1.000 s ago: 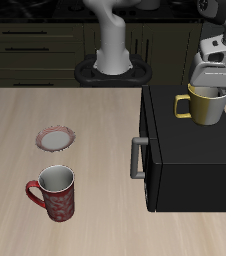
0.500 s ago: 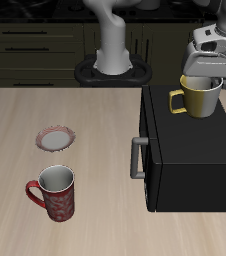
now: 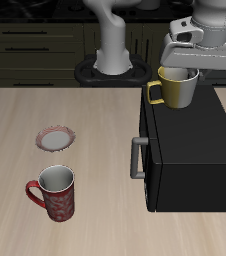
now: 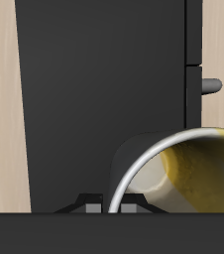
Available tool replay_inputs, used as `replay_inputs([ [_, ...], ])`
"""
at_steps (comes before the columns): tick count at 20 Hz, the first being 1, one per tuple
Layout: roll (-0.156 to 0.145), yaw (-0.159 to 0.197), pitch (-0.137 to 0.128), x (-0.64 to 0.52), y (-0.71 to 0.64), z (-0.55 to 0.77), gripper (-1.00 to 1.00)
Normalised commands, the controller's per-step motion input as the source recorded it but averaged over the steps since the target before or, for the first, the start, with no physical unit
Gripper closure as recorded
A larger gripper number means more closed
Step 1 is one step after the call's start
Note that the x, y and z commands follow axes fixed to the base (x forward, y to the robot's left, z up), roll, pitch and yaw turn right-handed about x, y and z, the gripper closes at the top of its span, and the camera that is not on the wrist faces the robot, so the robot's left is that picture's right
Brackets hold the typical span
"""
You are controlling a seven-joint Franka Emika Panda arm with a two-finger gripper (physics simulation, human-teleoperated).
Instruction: Place the white and yellow mug on the plate
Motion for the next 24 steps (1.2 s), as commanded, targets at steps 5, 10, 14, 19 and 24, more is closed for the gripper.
replay_inputs([
  [5, 0.005, 0.028, -0.025, -0.07, -0.47, 0.14, 1.0],
  [10, 0.028, 0.008, -0.03, -0.2, -0.34, 0.12, 1.0],
  [14, 0.036, 0.021, -0.053, -0.34, -0.44, 0.11, 1.0],
  [19, -0.007, 0.015, -0.043, -0.45, -0.5, -0.02, 1.0],
  [24, -0.027, -0.008, -0.006, -0.29, -0.41, -0.08, 1.0],
])
